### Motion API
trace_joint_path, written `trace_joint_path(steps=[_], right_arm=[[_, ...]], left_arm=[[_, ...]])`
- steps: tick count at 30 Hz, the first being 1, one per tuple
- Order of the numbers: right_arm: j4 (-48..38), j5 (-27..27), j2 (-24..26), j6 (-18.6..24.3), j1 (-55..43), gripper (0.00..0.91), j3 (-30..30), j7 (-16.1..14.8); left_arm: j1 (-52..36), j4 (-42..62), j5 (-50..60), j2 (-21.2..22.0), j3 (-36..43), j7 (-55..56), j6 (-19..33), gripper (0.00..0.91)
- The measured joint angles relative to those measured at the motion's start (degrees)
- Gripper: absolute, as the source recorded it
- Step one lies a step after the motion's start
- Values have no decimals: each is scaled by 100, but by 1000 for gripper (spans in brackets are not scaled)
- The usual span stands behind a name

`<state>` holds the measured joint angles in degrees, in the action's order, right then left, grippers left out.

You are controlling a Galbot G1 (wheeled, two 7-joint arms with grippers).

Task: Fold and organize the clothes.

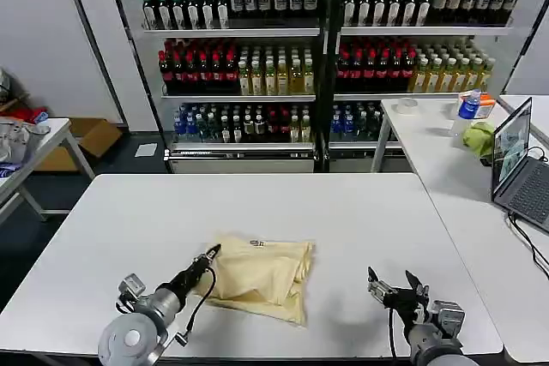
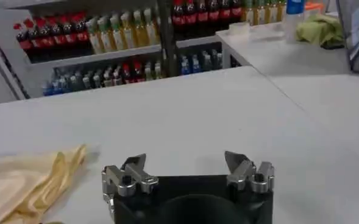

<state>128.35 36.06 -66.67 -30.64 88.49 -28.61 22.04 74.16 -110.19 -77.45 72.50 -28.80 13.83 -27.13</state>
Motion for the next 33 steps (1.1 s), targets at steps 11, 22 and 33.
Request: trace_joint_path(steps=[11, 22, 33], right_arm=[[10, 113, 45, 2, -117, 907, 26, 1], [70, 227, 38, 5, -300, 907, 96, 2], [190, 166, -16, 31, -192, 907, -10, -3]], left_arm=[[190, -265, -562, -455, -958, 186, -100, 10], [412, -494, -1049, -2142, -2634, 474, -374, 10], [467, -1014, -143, -2984, -2486, 629, -335, 10]])
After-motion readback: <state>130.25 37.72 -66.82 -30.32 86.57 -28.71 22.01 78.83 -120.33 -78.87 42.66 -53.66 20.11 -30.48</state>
